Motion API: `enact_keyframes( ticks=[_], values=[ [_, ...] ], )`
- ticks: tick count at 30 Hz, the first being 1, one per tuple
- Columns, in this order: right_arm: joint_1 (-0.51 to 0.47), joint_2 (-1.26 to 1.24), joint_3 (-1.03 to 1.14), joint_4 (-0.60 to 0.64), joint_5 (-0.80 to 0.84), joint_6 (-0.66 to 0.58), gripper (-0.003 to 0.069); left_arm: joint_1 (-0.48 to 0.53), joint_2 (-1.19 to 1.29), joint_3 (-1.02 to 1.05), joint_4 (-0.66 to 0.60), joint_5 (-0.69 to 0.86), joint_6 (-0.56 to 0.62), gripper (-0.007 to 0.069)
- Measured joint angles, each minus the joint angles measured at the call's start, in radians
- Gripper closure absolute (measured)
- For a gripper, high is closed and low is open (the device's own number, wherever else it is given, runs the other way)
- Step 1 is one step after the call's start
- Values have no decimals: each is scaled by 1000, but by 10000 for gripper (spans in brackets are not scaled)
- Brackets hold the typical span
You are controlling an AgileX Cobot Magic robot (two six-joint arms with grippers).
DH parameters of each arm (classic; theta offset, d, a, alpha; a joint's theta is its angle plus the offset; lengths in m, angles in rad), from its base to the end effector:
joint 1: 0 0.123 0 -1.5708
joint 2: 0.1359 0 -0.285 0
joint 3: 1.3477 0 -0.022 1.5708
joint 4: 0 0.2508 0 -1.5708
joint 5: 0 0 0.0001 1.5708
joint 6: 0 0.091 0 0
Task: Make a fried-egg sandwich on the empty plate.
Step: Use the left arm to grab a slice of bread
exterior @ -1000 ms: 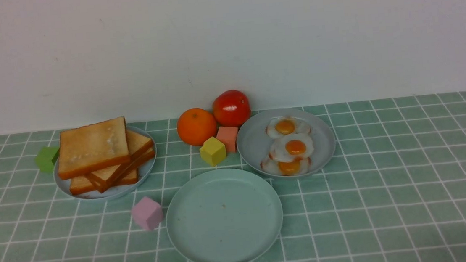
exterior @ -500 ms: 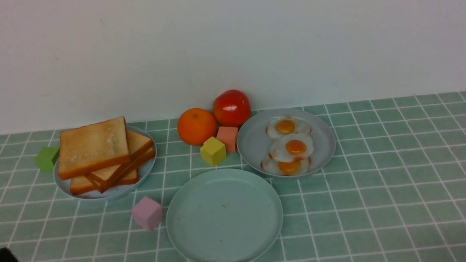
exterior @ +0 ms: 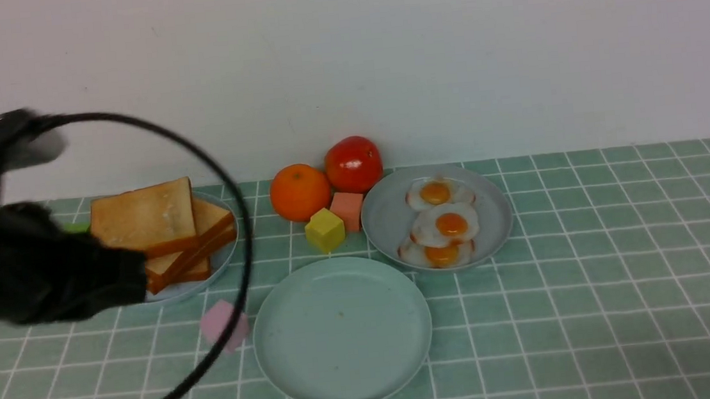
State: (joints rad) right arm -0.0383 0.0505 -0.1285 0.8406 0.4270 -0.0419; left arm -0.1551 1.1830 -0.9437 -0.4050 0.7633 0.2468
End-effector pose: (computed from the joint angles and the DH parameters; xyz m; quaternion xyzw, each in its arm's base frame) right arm 0.0506 0.0262 0.2275 0.1905 0.7247 0.3376 0.5698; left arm 0.2297 -0.0610 0.3156 0.0941 0.9273 -0.1638 0.3231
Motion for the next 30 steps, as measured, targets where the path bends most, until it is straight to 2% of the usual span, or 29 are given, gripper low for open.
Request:
enact_keyframes(
  ticks=[4,7,13,15,18,21,22,23,25,26,28,30],
  values=[
    [0,236,-316,-121,440,-184,597,-80,141,-141,169,11,63,638],
    [33,402,-515,-226,631,-279,668,-96,237,-243,257,31,107,638],
    [235,597,-779,-377,730,-294,657,-28,466,-468,293,123,267,638],
    [312,627,-821,-399,738,-294,657,-10,543,-518,300,125,353,637],
    [373,639,-841,-411,739,-294,655,-1,610,-551,320,125,483,614],
    [411,640,-843,-417,739,-294,655,-1,658,-563,345,111,579,527],
    [413,640,-844,-417,740,-294,654,-1,671,-564,350,97,591,486],
    [415,640,-845,-417,740,-294,653,-1,673,-564,351,94,593,477],
    [418,640,-845,-417,739,-293,652,-1,707,-567,371,41,604,348],
    [418,640,-845,-417,739,-293,652,-1,707,-567,371,37,604,338],
    [418,640,-845,-417,735,-293,651,-1,742,-569,405,-12,605,214],
    [418,640,-845,-417,735,-293,650,-1,763,-570,435,-38,605,160]
  ],
)
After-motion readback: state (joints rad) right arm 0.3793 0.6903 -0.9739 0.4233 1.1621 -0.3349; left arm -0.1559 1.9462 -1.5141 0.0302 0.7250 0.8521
